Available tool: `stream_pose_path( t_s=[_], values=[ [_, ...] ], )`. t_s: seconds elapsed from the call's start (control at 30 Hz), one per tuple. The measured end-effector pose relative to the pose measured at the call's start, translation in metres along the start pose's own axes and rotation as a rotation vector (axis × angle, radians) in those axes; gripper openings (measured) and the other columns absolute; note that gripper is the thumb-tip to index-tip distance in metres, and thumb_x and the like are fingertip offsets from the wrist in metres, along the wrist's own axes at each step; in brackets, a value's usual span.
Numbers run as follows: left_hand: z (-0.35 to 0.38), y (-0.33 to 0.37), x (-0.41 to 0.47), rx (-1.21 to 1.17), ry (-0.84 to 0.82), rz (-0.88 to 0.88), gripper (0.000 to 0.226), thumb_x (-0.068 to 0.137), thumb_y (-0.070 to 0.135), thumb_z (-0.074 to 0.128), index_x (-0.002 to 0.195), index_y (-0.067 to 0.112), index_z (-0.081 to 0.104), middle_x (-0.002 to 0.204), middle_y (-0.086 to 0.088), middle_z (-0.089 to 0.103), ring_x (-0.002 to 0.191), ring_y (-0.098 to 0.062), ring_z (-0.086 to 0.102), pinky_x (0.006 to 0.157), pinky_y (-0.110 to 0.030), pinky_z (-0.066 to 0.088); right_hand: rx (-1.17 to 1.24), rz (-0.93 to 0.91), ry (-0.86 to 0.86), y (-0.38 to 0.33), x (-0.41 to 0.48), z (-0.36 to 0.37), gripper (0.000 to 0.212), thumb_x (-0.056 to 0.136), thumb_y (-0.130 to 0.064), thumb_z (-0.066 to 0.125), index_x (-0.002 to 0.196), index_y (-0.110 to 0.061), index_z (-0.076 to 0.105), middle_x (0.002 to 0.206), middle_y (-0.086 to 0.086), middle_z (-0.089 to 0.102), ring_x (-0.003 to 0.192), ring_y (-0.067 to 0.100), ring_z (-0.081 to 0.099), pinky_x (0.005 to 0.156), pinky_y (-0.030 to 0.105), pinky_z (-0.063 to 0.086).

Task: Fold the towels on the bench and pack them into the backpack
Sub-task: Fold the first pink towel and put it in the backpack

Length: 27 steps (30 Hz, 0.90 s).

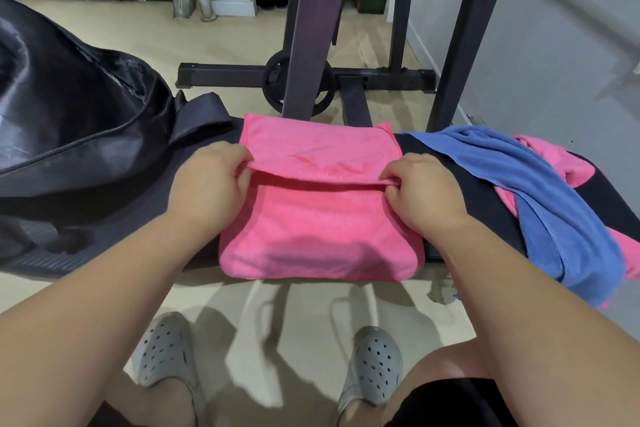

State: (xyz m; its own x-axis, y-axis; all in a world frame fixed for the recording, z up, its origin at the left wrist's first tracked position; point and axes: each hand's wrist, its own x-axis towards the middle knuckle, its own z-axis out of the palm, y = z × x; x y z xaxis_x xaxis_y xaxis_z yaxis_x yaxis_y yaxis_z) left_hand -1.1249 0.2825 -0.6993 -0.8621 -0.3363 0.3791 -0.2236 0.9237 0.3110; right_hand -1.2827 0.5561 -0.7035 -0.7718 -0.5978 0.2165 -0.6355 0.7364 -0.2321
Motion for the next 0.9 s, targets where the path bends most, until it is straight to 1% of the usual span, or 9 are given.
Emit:
stream_pose_path(
  t_s=[0.2, 0.27, 0.4, 0.47, 0.57, 0.67, 0.73, 0.8, 0.9],
  values=[
    [-0.048, 0.012, 0.016, -0.028, 0.173, 0.035, 0.016, 0.089, 0.01, 0.055, 0.096, 0.011, 0.069, 0.085, -0.004, 0.062, 0.086, -0.033, 0.057, 0.072, -0.042, 0.046, 0.055, -0.061, 0.269, -0.011, -0.001, -0.05, 0.015, 0.078, -0.009, 0.066, 0.088, -0.016, 0.073, 0.084, 0.0, 0.061, 0.086, 0.028, 0.056, 0.067, 0.032, 0.035],
    [-0.064, 0.018, 0.006, -0.037, 0.213, 0.053, 0.012, 0.087, 0.011, 0.056, 0.091, 0.01, 0.068, 0.081, 0.0, 0.057, 0.083, -0.029, 0.054, 0.071, -0.04, 0.043, 0.076, -0.11, 0.277, -0.019, -0.015, -0.067, 0.011, 0.075, -0.008, 0.068, 0.083, -0.015, 0.068, 0.082, -0.002, 0.056, 0.083, 0.026, 0.053, 0.066, 0.034, 0.037],
    [-0.071, 0.017, -0.035, 0.032, 0.115, 0.155, 0.016, 0.077, 0.025, 0.057, 0.077, 0.011, 0.065, 0.075, -0.005, 0.057, 0.077, -0.032, 0.054, 0.069, -0.042, 0.046, 0.112, -0.181, 0.019, -0.022, -0.05, -0.077, 0.023, 0.066, -0.011, 0.07, 0.071, -0.027, 0.055, 0.076, -0.008, 0.052, 0.074, 0.02, 0.049, 0.061, 0.033, 0.038],
    [-0.061, 0.013, -0.057, 0.074, -0.071, 0.239, 0.021, 0.073, 0.031, 0.053, 0.074, 0.014, 0.065, 0.072, -0.004, 0.056, 0.073, -0.033, 0.055, 0.066, -0.043, 0.049, 0.112, -0.185, -0.211, -0.018, -0.061, -0.07, 0.034, 0.061, -0.014, 0.073, 0.064, -0.034, 0.046, 0.072, -0.011, 0.049, 0.069, 0.015, 0.048, 0.06, 0.034, 0.04],
    [-0.039, 0.006, -0.08, 0.152, -0.322, 0.33, 0.019, 0.07, 0.033, 0.05, 0.07, 0.017, 0.06, 0.068, -0.002, 0.054, 0.068, -0.032, 0.055, 0.06, -0.04, 0.049, -0.039, -0.152, -0.447, -0.013, -0.075, -0.046, 0.032, 0.065, -0.02, 0.074, 0.062, -0.03, 0.044, 0.076, -0.009, 0.05, 0.075, 0.017, 0.05, 0.066, 0.035, 0.047],
    [-0.025, 0.002, -0.087, 0.172, -0.411, 0.342, 0.017, 0.071, 0.031, 0.047, 0.069, 0.02, 0.059, 0.069, 0.0, 0.054, 0.067, -0.031, 0.054, 0.056, -0.038, 0.049, -0.08, -0.142, -0.504, -0.007, -0.082, -0.03, 0.029, 0.071, -0.028, 0.072, 0.066, -0.035, 0.044, 0.084, -0.011, 0.051, 0.085, 0.019, 0.05, 0.073, 0.035, 0.049],
    [-0.023, 0.002, -0.087, 0.181, -0.428, 0.345, 0.017, 0.073, 0.036, 0.051, 0.066, 0.022, 0.058, 0.069, 0.003, 0.052, 0.067, -0.029, 0.052, 0.057, -0.038, 0.049, -0.078, -0.136, -0.495, -0.004, -0.082, -0.028, 0.032, 0.068, -0.053, 0.078, 0.072, -0.035, 0.052, 0.084, -0.012, 0.054, 0.084, 0.015, 0.051, 0.072, 0.033, 0.048],
    [-0.022, 0.001, -0.086, 0.184, -0.426, 0.348, 0.032, 0.075, 0.052, 0.059, 0.063, 0.022, 0.058, 0.066, 0.006, 0.049, 0.066, -0.025, 0.051, 0.058, -0.035, 0.047, -0.005, -0.063, -0.471, -0.004, -0.081, -0.028, 0.05, 0.062, -0.078, 0.07, 0.073, -0.03, 0.058, 0.08, -0.012, 0.058, 0.079, 0.011, 0.055, 0.068, 0.034, 0.05],
    [-0.022, 0.001, -0.08, 0.148, -0.329, 0.275, 0.052, 0.084, 0.069, 0.051, 0.065, 0.021, 0.057, 0.064, 0.005, 0.049, 0.065, -0.024, 0.05, 0.062, -0.036, 0.046, 0.104, 0.027, -0.336, -0.011, -0.075, -0.026, 0.053, 0.076, -0.078, 0.059, 0.067, -0.026, 0.058, 0.074, -0.009, 0.058, 0.075, 0.014, 0.056, 0.066, 0.036, 0.049]
  ],
)
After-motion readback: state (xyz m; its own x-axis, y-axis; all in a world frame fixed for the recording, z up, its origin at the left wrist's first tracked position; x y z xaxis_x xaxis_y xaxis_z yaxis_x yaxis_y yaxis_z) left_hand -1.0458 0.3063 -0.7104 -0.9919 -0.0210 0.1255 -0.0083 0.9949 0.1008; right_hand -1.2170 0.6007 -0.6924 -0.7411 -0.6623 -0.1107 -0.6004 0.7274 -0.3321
